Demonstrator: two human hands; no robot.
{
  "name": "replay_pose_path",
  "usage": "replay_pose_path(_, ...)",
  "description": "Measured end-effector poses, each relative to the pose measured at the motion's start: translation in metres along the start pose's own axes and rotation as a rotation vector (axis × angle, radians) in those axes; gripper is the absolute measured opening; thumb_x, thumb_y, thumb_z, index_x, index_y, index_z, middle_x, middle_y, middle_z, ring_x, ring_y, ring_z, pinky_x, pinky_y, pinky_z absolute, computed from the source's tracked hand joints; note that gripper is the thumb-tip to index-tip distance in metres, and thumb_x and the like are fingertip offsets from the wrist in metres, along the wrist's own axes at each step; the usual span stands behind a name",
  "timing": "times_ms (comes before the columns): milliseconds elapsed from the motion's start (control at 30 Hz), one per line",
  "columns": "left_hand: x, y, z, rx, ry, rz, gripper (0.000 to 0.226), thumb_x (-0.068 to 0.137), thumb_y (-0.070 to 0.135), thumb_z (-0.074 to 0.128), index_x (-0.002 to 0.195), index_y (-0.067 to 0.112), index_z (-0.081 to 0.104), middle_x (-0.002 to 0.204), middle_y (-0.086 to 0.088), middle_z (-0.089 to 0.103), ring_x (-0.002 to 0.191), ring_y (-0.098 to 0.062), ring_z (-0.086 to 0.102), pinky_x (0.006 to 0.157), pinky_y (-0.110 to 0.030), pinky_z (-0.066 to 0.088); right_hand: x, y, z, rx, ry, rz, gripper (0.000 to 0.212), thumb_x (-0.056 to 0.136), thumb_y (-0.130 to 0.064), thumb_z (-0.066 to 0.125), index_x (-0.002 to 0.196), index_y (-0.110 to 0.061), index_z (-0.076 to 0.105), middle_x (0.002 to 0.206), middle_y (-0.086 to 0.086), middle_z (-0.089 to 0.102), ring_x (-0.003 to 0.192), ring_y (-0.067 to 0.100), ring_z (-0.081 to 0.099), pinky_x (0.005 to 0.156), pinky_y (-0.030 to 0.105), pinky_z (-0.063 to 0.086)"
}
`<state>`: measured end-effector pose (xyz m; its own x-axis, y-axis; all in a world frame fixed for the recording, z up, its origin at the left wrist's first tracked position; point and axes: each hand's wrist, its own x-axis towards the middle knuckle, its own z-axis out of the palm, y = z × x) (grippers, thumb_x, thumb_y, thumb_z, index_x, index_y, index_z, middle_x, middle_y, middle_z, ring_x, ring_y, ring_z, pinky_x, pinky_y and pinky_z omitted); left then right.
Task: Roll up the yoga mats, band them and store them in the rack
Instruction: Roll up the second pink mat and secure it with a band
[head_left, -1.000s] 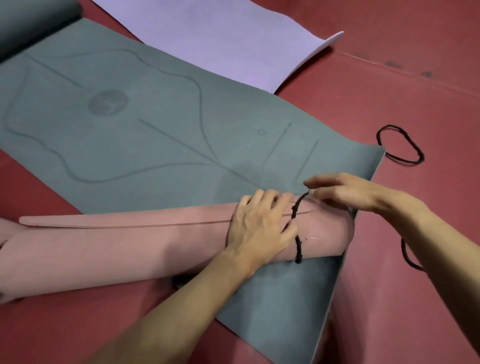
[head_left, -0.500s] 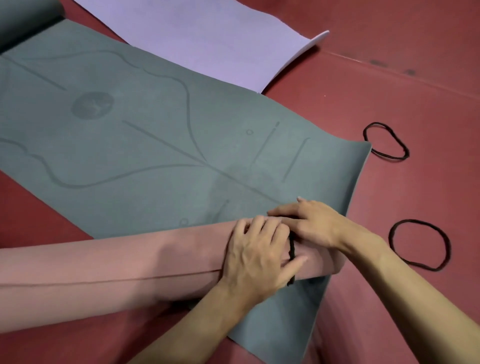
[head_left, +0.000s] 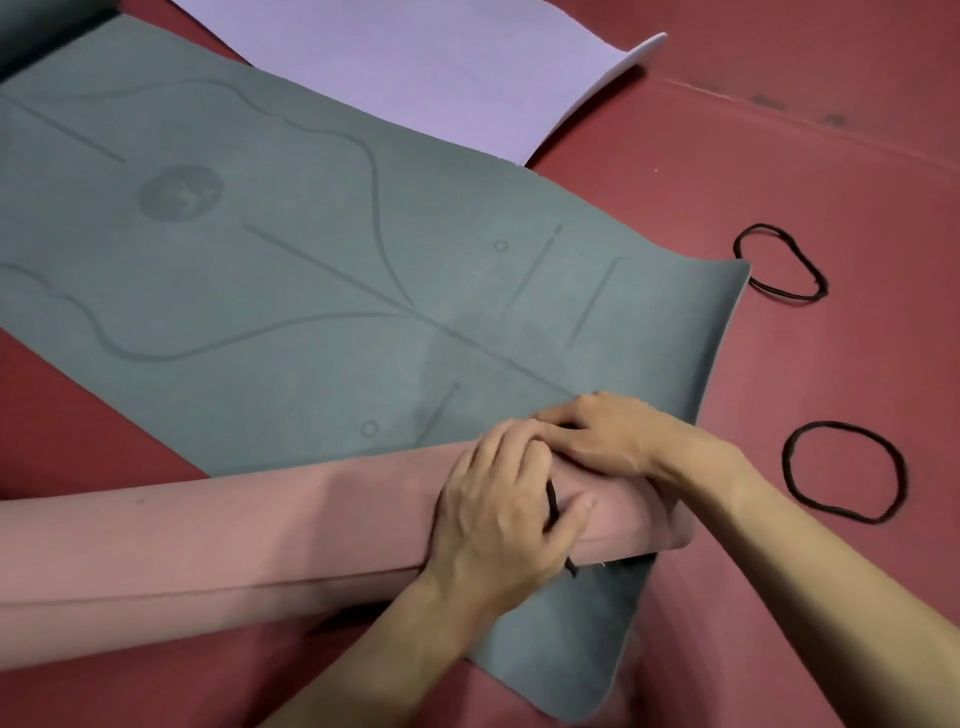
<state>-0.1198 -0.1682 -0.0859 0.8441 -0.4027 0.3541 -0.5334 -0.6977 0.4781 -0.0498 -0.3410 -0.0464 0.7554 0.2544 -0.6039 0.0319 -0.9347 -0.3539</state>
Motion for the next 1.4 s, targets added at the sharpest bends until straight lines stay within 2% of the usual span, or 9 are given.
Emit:
replay_pose_path(100, 0.001, 0.000, 0.000, 0.071, -0.030, -0.037, 0.055, 0.086, 0.060, 0.065, 0.110, 0.010, 0.060, 0.136, -0.011, 0.057, 0.126, -0.031, 0.057, 0.103, -0.046, 0.051, 0.007, -0.010, 0.003, 0.091, 0.036, -0.045, 0.040, 0.109, -0.052, 0.036, 0.128, -0.037, 0.067, 0.134, -0.004, 0.069, 0.126, 0.022, 0.059, 0.105, 0.042, 0.046)
replay_pose_path(233, 0.005, -0.005, -0.007, 0.057, -0.174, 0.127, 0.067, 0.093, 0.029, 0.050, 0.158, 0.014, 0.040, 0.168, -0.005, 0.033, 0.153, -0.023, 0.035, 0.119, -0.046, 0.039, -0.009, 0.014, -0.005, 0.455, 0.287, -0.024, 0.028, 0.108, -0.035, 0.050, 0.126, -0.027, 0.070, 0.126, -0.011, 0.069, 0.118, 0.010, 0.062, 0.109, 0.035, 0.043)
replay_pose_path(400, 0.008, -0.034, -0.014, 0.051, -0.127, 0.209, 0.041, 0.087, 0.017, 0.052, 0.123, 0.008, 0.071, 0.126, -0.006, 0.069, 0.112, -0.028, 0.066, 0.093, -0.045, 0.054, -0.016, 0.023, 0.005, 0.098, 0.112, 0.041, 0.033, 0.097, -0.062, 0.048, 0.124, -0.051, 0.064, 0.130, -0.026, 0.067, 0.125, 0.009, 0.059, 0.108, 0.042, 0.046)
replay_pose_path(533, 0.009, -0.040, -0.024, 0.170, 0.040, 0.056, 0.033, 0.097, 0.041, 0.057, 0.078, 0.015, 0.056, 0.078, -0.005, 0.057, 0.076, -0.030, 0.057, 0.067, -0.042, 0.043, -0.001, -0.013, 0.002, 0.087, -0.069, -0.082, 0.038, 0.102, -0.062, 0.044, 0.138, -0.056, 0.056, 0.144, -0.020, 0.060, 0.135, 0.012, 0.054, 0.113, 0.042, 0.042)
replay_pose_path(733, 0.001, -0.031, -0.027, 0.091, 0.069, 0.173, 0.083, 0.093, 0.076, 0.049, 0.125, 0.001, 0.061, 0.140, -0.017, 0.054, 0.135, -0.034, 0.048, 0.115, -0.043, 0.037, 0.021, -0.045, 0.020, -0.039, -0.136, -0.106, 0.042, 0.106, -0.051, 0.041, 0.138, -0.032, 0.060, 0.142, 0.006, 0.063, 0.131, 0.030, 0.058, 0.105, 0.043, 0.047)
replay_pose_path(900, -0.022, -0.019, 0.001, 0.145, -0.008, 0.476, 0.057, 0.085, 0.048, 0.078, 0.124, 0.012, 0.057, 0.131, -0.008, 0.051, 0.121, -0.028, 0.052, 0.118, -0.046, 0.037, 0.033, -0.055, 0.011, -0.005, -0.192, -0.072, 0.051, 0.109, -0.059, 0.030, 0.128, -0.027, 0.065, 0.139, 0.005, 0.066, 0.129, 0.026, 0.059, 0.109, 0.041, 0.042)
replay_pose_path(1233, 0.010, -0.057, -0.034, 0.227, -0.267, 0.152, 0.075, 0.081, 0.052, 0.057, 0.141, 0.008, 0.059, 0.141, -0.006, 0.062, 0.127, -0.028, 0.058, 0.107, -0.047, 0.047, -0.023, -0.014, 0.000, -0.041, 0.441, -0.113, 0.062, 0.101, -0.068, 0.032, 0.140, -0.028, 0.059, 0.144, -0.002, 0.063, 0.137, 0.020, 0.053, 0.112, 0.042, 0.041)
replay_pose_path(1333, 0.018, -0.072, -0.043, 0.218, -0.263, 0.049, 0.068, 0.080, 0.057, 0.049, 0.132, 0.016, 0.065, 0.128, 0.002, 0.069, 0.115, -0.025, 0.065, 0.100, -0.042, 0.050, -0.061, -0.006, 0.050, -0.168, 0.761, -0.249, 0.071, 0.089, -0.061, 0.066, 0.144, -0.016, 0.060, 0.158, 0.007, 0.048, 0.152, 0.029, 0.036, 0.125, 0.058, 0.021)
replay_pose_path(1400, 0.025, -0.075, -0.045, 0.201, -0.292, 0.023, 0.067, 0.084, 0.063, 0.042, 0.132, 0.021, 0.063, 0.129, 0.005, 0.067, 0.117, -0.023, 0.065, 0.095, -0.040, 0.050, -0.077, -0.009, 0.097, -0.155, 0.940, -0.176, 0.054, 0.085, -0.051, 0.078, 0.123, -0.014, 0.073, 0.137, 0.010, 0.062, 0.130, 0.037, 0.055, 0.114, 0.055, 0.036)
